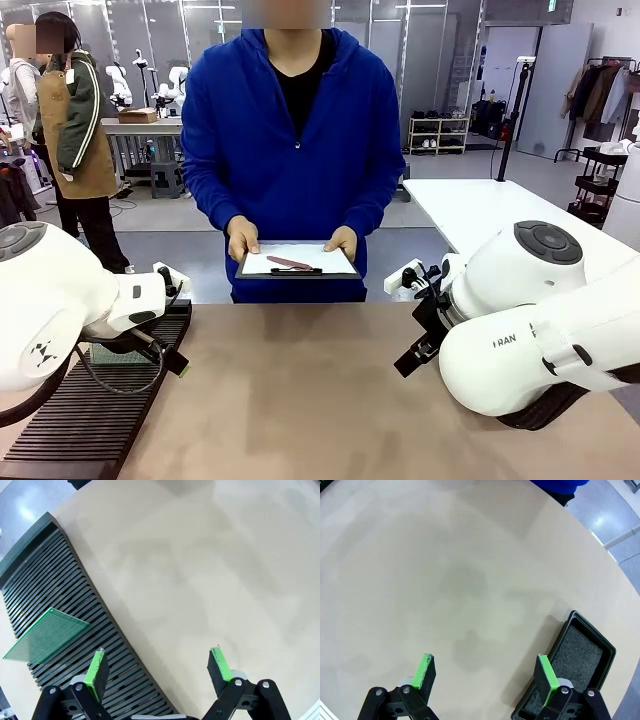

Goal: Inspect the PCB.
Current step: Pick up the Blank PCB and present it to the human.

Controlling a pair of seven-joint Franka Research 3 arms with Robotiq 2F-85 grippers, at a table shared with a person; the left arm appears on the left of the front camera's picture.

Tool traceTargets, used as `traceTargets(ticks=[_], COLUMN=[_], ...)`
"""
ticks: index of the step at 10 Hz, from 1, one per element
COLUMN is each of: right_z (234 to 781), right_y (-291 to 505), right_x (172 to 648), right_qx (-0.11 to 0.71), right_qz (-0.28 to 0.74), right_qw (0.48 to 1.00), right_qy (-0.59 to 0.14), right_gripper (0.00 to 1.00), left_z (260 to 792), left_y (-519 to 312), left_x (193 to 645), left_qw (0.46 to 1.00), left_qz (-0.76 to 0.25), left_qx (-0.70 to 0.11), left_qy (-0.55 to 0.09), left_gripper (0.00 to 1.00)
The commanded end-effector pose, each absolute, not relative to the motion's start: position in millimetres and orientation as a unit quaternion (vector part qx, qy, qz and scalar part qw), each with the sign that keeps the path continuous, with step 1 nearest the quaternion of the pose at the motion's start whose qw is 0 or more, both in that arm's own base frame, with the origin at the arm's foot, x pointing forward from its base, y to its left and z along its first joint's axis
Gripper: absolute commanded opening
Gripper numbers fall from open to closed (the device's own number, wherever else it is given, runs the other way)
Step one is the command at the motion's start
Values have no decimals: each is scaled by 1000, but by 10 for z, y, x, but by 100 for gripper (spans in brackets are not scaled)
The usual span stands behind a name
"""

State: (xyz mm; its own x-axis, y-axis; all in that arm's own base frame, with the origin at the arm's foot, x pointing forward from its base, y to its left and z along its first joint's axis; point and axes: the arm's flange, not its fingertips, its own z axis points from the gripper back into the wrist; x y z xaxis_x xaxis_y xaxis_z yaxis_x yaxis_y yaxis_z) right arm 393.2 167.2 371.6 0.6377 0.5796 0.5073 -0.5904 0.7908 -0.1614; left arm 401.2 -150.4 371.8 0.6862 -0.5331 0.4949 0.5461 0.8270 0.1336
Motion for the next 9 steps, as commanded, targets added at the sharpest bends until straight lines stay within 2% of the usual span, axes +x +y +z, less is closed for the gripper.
traceTargets(ticks=[1, 3, 5, 7, 9], right_z=[4059, 4695, 5038, 5074, 4890], right_y=[1681, 1510, 1237, 786, 195], right_x=[3949, 3947, 3853, 3663, 3340], right_qx=[71, 147, 247, 361, 481], right_qz=[314, 292, 269, 239, 181], right_qw=[905, 904, 896, 878, 835], right_qy=[-278, -275, -252, -206, -198], right_gripper=[100, 100, 100, 100, 100], left_z=[4016, 4553, 4863, 4871, 4611], left_y=[-1440, -1163, -853, -493, -17], left_x=[3998, 3951, 3839, 3723, 3560], left_qw=[916, 916, 896, 841, 786], left_qz=[-305, -308, -312, -322, -286], left_qx=[-52, -137, -251, -401, -510], left_qy=[-254, -217, -192, -169, -200], left_gripper=[100, 100, 100, 100, 100])
